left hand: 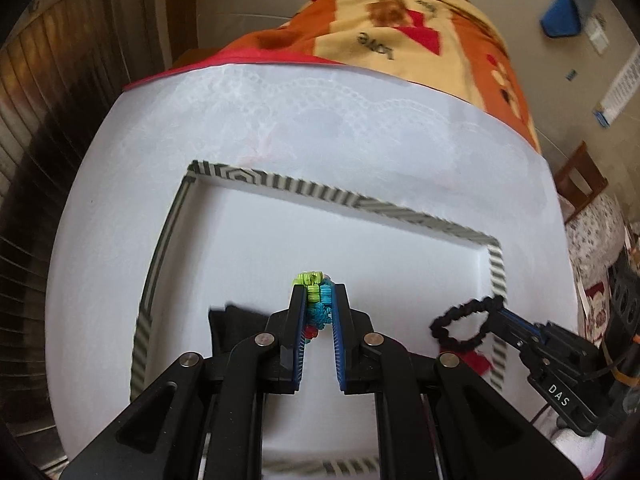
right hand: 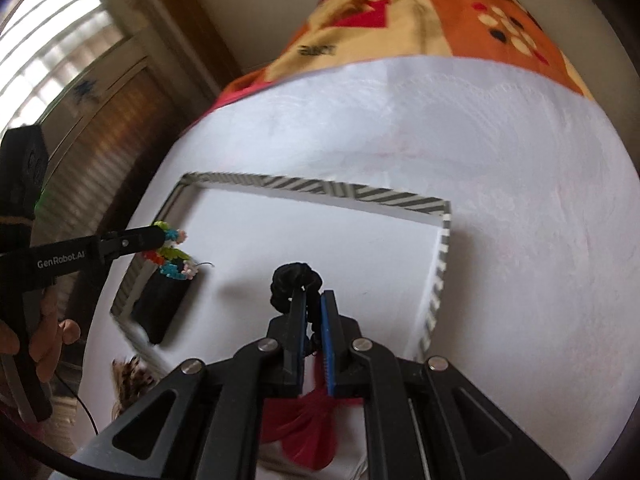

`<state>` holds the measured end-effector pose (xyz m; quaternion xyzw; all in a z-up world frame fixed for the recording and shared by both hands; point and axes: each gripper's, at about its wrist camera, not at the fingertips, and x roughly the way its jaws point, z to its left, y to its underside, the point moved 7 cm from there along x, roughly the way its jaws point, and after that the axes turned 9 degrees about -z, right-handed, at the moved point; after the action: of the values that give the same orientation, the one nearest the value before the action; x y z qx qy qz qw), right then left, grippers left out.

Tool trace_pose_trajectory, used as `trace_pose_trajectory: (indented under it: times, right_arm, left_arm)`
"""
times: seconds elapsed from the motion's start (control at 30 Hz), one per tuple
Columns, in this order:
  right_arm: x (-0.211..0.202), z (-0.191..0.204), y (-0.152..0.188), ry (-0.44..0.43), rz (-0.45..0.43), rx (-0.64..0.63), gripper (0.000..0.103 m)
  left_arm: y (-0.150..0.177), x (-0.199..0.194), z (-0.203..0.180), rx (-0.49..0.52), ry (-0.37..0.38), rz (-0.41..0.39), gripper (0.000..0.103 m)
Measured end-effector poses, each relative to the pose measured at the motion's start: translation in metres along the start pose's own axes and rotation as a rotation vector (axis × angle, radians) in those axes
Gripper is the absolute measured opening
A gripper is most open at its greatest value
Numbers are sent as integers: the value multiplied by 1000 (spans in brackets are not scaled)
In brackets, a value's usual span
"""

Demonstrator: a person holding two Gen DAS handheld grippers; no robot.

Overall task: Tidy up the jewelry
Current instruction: 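Place the colorful scrunchie and black bracelet inside the tray, opening both tools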

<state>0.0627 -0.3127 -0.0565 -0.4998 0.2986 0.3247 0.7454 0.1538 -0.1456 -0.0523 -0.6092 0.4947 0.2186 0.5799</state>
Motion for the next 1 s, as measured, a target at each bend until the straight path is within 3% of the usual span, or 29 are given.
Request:
trace_pose_trajectory:
  times: [0.2,0.4,0.5,0.6,0.7,1.0]
  right_arm:
    - [25,-30,-1,87,19,39,7]
    - [33,-33,3,152,31,-18,8]
    - [32,-32,4,156,28,-34,18]
    - [28,-28,3,144,18,-36,29]
    - [17,-21,2,141,-9,-39,53]
    - [-23,3,7,97,-53,-46,56]
  left_arm:
    - [-11,27,18,-33,-61,9,0]
    - [-5,41,40,-55,-143,17,0]
    - [-4,41,45,-54,-156,11,0]
    - [-3,36,47,-57,-156,5,15]
    - [-3,28,49,-58,-164,-4,16]
    - [3,-11,32,1,-153,-46,16]
